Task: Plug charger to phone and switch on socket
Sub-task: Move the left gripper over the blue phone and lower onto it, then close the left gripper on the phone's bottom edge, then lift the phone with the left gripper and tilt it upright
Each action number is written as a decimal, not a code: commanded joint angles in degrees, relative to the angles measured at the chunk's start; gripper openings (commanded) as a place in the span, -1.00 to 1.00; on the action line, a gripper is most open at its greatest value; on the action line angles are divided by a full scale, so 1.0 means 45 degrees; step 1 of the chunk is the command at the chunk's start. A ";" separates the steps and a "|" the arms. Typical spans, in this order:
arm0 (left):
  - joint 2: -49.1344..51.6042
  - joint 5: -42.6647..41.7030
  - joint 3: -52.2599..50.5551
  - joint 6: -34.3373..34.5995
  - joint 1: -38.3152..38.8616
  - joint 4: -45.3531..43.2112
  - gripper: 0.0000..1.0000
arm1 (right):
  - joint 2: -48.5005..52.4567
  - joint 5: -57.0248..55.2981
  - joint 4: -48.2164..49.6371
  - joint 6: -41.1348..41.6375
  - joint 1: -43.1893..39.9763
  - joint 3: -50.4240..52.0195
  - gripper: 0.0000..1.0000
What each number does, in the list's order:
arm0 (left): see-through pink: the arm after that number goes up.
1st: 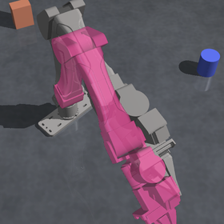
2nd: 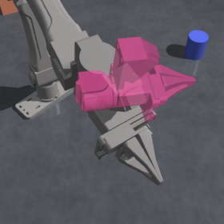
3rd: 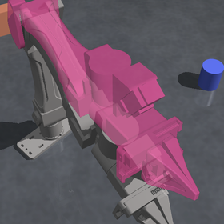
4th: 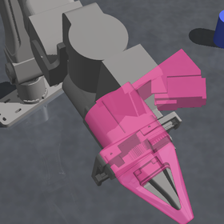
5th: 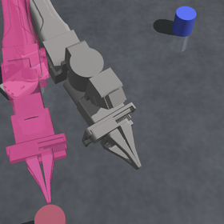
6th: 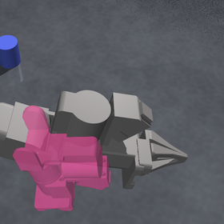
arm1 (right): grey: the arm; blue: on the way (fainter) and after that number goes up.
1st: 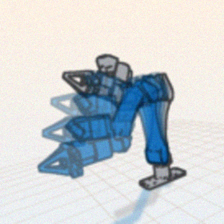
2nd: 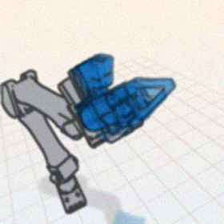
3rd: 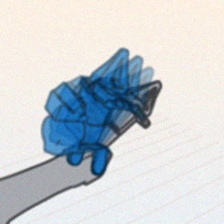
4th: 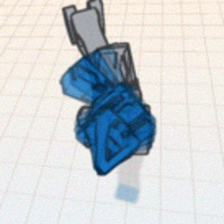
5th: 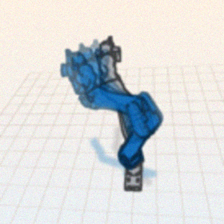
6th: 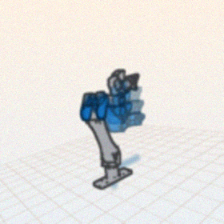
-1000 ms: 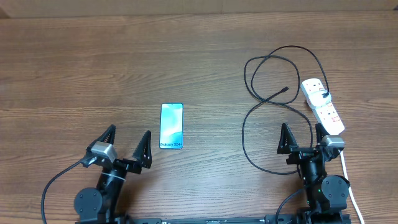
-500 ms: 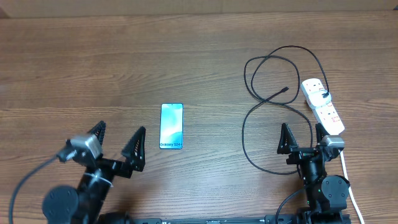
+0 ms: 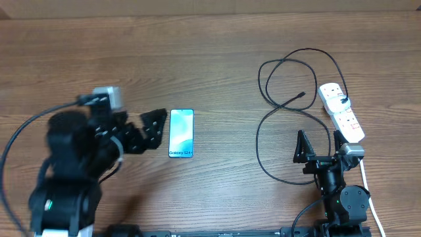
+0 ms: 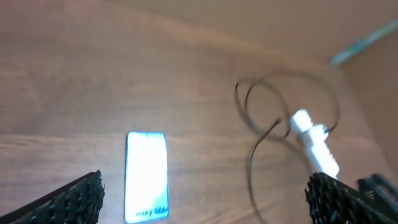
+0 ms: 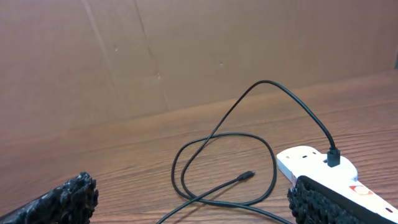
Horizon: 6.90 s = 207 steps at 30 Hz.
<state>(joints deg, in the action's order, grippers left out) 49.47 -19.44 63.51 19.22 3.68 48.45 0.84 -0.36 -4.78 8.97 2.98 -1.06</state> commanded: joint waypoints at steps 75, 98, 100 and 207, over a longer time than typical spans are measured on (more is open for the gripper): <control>1.4158 0.3973 0.0874 0.0520 0.3857 -0.0855 1.00 | -0.0136 0.0005 0.0024 -0.0058 -0.0019 0.0136 1.00; 1.4158 0.3619 0.0874 0.0933 0.3857 -0.1069 0.86 | -0.0136 0.0005 0.0024 -0.0058 -0.0019 0.0136 1.00; 1.4158 0.3492 0.0874 0.0928 0.3857 -0.1117 0.81 | -0.0136 0.0005 0.0024 -0.0058 -0.0019 0.0136 1.00; 1.4144 -1.4693 0.0928 0.3730 0.1938 -0.2268 -0.64 | -0.0136 0.0005 0.0024 -0.0058 -0.0019 0.0136 1.00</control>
<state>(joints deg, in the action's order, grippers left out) 112.90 -81.91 67.72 34.94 12.97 38.46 0.84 -0.38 -4.78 8.97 3.01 -1.06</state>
